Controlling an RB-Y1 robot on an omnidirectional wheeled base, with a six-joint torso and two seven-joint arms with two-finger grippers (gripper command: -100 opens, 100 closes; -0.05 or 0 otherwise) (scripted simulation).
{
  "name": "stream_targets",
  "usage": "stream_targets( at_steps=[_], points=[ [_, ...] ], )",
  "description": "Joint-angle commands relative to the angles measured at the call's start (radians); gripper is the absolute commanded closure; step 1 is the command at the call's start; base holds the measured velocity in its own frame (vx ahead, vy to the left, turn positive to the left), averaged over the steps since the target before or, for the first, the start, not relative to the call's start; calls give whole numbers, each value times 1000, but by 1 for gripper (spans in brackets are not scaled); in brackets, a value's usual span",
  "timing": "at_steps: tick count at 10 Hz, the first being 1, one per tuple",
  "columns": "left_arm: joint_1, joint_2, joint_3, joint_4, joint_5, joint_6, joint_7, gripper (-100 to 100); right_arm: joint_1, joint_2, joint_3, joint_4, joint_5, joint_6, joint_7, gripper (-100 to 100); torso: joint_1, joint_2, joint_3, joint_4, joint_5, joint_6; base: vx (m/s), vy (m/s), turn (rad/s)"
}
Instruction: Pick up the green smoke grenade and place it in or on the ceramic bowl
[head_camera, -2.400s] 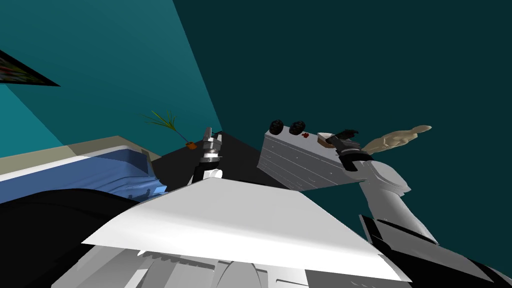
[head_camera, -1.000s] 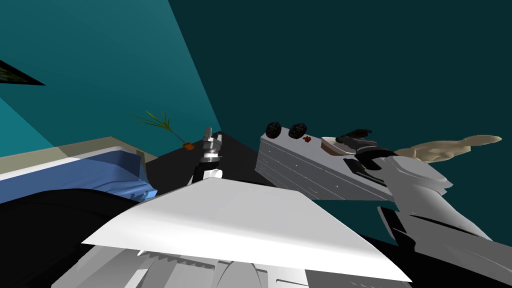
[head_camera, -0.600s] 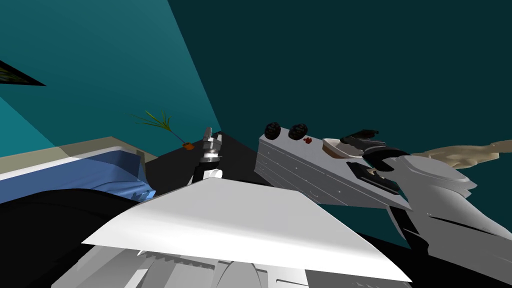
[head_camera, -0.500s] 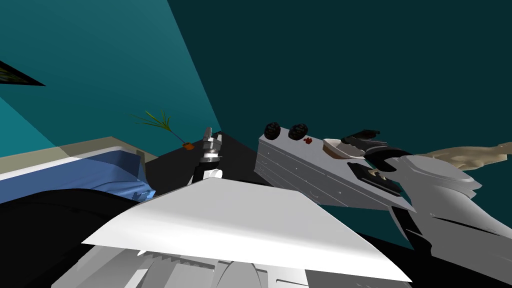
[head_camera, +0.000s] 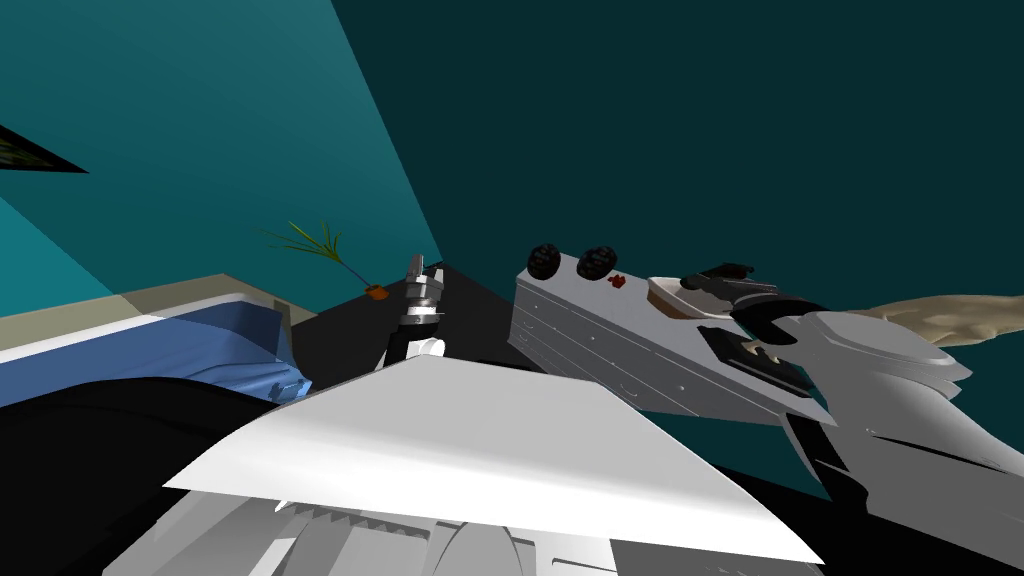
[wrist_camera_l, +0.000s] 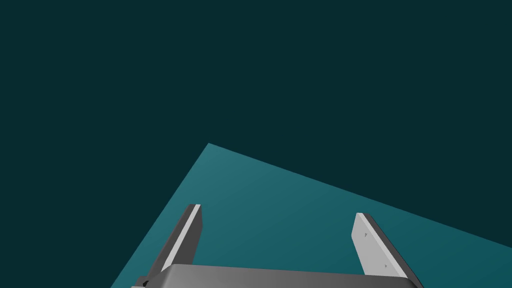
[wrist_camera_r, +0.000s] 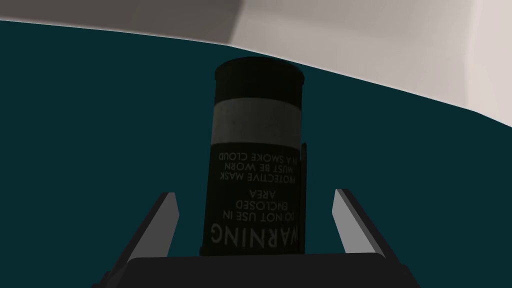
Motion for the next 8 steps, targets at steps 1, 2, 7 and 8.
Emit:
stream_targets(
  at_steps=[1,2,7,8],
  points=[
    [0,0,0,0,0,0,0,0,0,0,0,0,0,0,0,-100,0,0,0,0,0,0,0,0,0],
    [0,0,0,0,0,0,0,0,0,0,0,0,0,0,0,-100,0,0,0,0,0,0,0,0,0],
    [0,0,0,0,0,0,0,0,10,-69,8,20,9,-45,-69,-100,1,-4,-2,-1,0,0,48,7,-1],
    [0,0,0,0,0,0,0,0,11,-80,9,23,10,-53,-81,-100,1,-3,-2,-1,0,0,42,3,-2]
  ],
)
